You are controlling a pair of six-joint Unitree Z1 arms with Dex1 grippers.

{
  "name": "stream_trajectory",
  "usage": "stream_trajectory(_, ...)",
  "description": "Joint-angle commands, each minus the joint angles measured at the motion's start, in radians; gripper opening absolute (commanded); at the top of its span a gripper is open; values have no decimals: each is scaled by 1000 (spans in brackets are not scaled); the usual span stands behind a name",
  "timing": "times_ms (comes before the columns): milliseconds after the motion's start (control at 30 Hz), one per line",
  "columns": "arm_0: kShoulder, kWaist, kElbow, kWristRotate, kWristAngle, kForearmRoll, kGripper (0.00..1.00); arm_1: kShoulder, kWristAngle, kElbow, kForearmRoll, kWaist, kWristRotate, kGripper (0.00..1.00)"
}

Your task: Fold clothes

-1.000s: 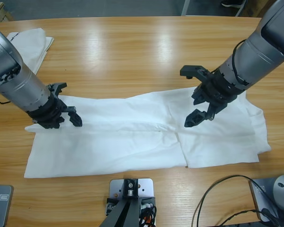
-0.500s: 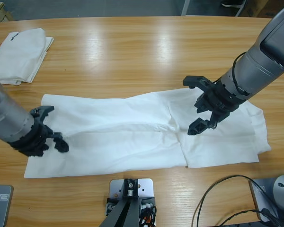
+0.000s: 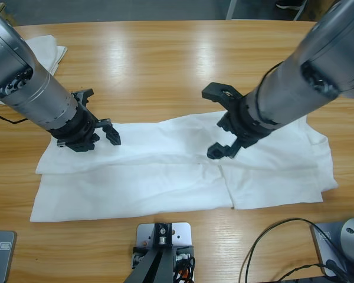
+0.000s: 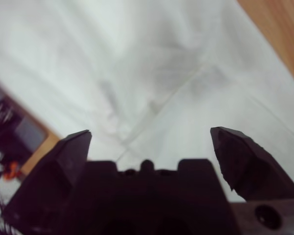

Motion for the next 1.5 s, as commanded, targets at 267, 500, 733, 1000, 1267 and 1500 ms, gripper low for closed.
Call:
stream_trajectory(267,50,-35,-10,-78,14,-1,803,196,-185,-114,11,92,375,1000)
stream_trajectory(500,38,-35,-7,-87,16,-1,803,272,-229,-234,141,120,566,1000)
stream_trajectory(733,34,-35,36,-85,20,-10,803,318,-250,-215,169,204,634,1000)
stream_trajectory(1000,32,-35,45,-85,24,-20,803,217,-248,-139,238,220,676,1000)
stream_trajectory(1267,-3,24,112,-74,46,-24,803,274,-204,-75,218,304,773,1000)
stream_trajectory(1500,-147,189,208,7,65,-23,803,95,-254,-67,335,316,771,1000)
